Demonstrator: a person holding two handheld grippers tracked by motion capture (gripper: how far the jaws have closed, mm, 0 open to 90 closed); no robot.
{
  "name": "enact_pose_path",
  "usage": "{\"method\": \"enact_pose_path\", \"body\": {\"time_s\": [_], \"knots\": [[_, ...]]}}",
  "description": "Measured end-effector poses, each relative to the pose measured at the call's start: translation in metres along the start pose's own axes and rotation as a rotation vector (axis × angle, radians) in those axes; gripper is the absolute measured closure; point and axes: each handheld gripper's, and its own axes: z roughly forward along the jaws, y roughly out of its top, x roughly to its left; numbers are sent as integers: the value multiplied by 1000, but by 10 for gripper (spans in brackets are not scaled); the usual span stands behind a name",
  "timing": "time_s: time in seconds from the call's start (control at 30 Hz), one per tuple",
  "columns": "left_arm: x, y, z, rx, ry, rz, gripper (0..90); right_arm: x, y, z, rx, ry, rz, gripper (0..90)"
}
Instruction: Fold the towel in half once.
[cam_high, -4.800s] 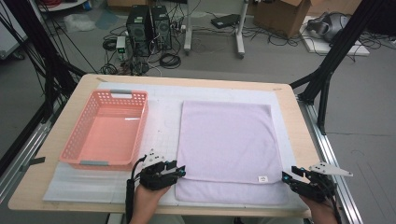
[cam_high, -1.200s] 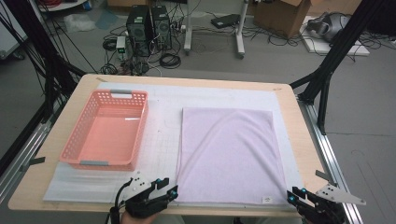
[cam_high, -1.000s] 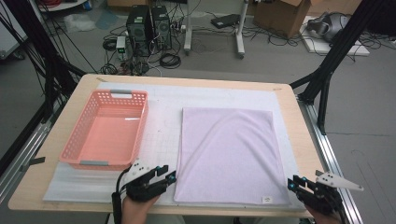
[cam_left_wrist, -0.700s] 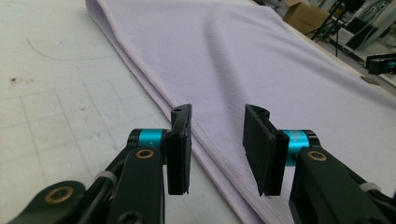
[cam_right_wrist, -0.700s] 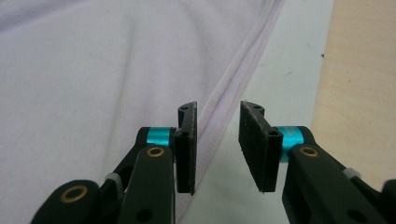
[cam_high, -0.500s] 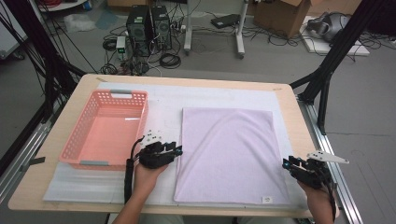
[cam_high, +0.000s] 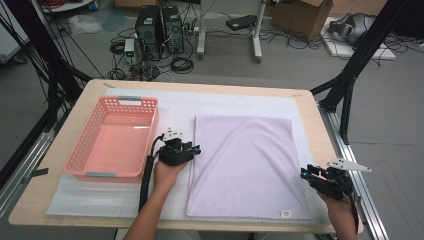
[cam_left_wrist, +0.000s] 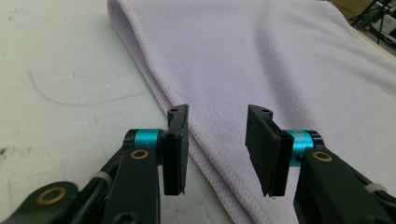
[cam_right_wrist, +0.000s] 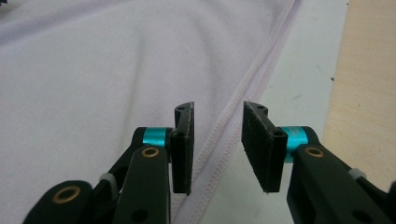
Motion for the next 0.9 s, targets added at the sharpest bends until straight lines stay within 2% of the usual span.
{"method": "enact_pose_path", "body": {"time_s": [0.07, 0.13, 0.23, 0.27, 0.33, 0.43, 0.5, 0.53, 0.57, 0.6, 0.67, 0.77, 0.83, 0.9], "knots": [[-1, 0, 5, -6, 8, 19, 592, 0, 1, 1, 5, -2, -2, 636], [-1, 2, 12, 54, 18, 9, 602, -1, 1, 3, 9, -2, 4, 635], [-6, 4, 18, 100, 50, 60, 718, -2, 3, 5, 9, -8, 8, 632], [-7, 5, 18, 104, 73, 73, 768, -2, 3, 6, 11, -8, 12, 632], [-5, 5, 18, 99, 92, 53, 852, -3, 5, 8, 10, -11, 6, 630], [-3, 6, 14, 87, 149, 72, 860, -5, 6, 11, 12, -18, 11, 627], [2, 5, 10, 84, 135, 55, 851, -8, 7, 15, 15, -26, 24, 623], [2, 4, 9, 79, 139, 62, 817, -9, 8, 17, 12, -28, 28, 618], [4, 3, 8, 74, 139, 68, 748, -11, 10, 20, 12, -31, 32, 616], [5, 3, 7, 71, 119, 53, 685, -12, 11, 24, 11, -31, 37, 616], [6, 2, 5, 58, 89, 57, 585, -14, 16, 31, 14, -45, 32, 648], [3, 0, 1, 18, 52, 83, 572, -20, 24, 43, 13, -65, 27, 745], [1, 0, 0, 13, 20, 90, 552, -25, 30, 52, 29, -68, 43, 758], [0, 0, 1, 13, 10, 91, 534, -29, 36, 63, 35, -66, 51, 751]]}}
